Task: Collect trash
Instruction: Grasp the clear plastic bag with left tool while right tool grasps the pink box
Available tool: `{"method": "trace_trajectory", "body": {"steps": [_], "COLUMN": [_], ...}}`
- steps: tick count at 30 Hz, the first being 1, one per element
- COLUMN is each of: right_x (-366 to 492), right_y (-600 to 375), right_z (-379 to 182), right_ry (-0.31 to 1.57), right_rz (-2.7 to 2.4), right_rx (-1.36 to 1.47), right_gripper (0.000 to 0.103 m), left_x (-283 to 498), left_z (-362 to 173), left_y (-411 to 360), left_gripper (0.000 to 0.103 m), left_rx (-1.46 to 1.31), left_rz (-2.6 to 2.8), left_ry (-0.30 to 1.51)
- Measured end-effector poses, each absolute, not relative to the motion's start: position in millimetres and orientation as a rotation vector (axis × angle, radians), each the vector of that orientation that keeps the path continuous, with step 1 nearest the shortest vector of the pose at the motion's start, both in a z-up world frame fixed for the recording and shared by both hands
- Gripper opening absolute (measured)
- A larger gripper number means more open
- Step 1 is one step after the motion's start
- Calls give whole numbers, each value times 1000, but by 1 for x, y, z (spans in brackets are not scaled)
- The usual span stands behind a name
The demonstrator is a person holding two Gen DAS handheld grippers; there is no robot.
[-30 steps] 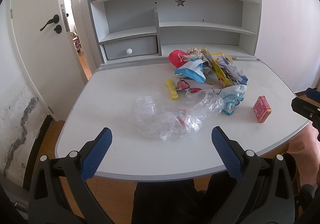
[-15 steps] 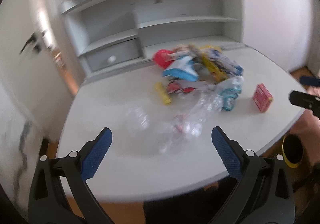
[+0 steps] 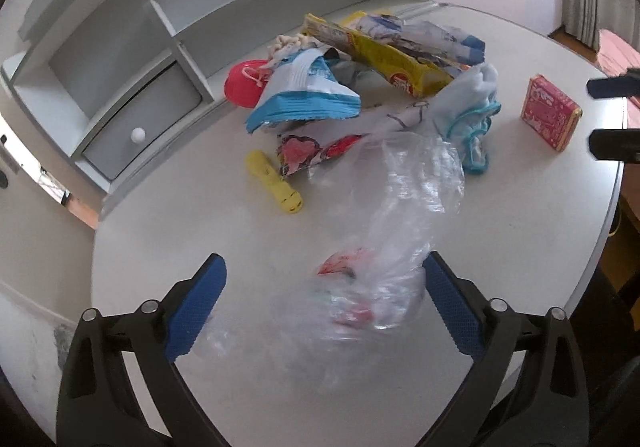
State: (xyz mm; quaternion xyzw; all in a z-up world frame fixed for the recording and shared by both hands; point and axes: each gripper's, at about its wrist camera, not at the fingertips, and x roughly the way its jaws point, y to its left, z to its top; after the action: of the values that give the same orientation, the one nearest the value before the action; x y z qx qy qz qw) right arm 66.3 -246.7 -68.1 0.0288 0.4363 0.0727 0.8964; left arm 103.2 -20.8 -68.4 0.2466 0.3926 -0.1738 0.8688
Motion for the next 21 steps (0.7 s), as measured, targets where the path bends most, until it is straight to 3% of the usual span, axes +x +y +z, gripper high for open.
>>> {"method": "trace_trajectory", "body": {"steps": [3, 7, 10, 12, 21], "right_x": [80, 93, 100, 105, 43], "right_y": [-249, -250, -248, -251, -348], "right_z": [-75, -82, -88, -92, -49], "right_ry": [922, 948, 968, 985, 826], "right_rz": [127, 113, 107, 115, -14], "right_rx": [69, 74, 63, 75, 182], "right_gripper": [86, 75, 51, 18, 17], "left_x": [103, 100, 97, 94, 77], "left_z": [-71, -69, -63, -56, -1], "left_y": [-18, -12, -11, -15, -104], "left_gripper": [54, 40, 36, 35, 35], "left_rx": [495, 448, 410, 404, 362], "left_rz": [-374, -358, -362, -359, -548], "left_ry": [856, 853, 855, 847, 735]}}
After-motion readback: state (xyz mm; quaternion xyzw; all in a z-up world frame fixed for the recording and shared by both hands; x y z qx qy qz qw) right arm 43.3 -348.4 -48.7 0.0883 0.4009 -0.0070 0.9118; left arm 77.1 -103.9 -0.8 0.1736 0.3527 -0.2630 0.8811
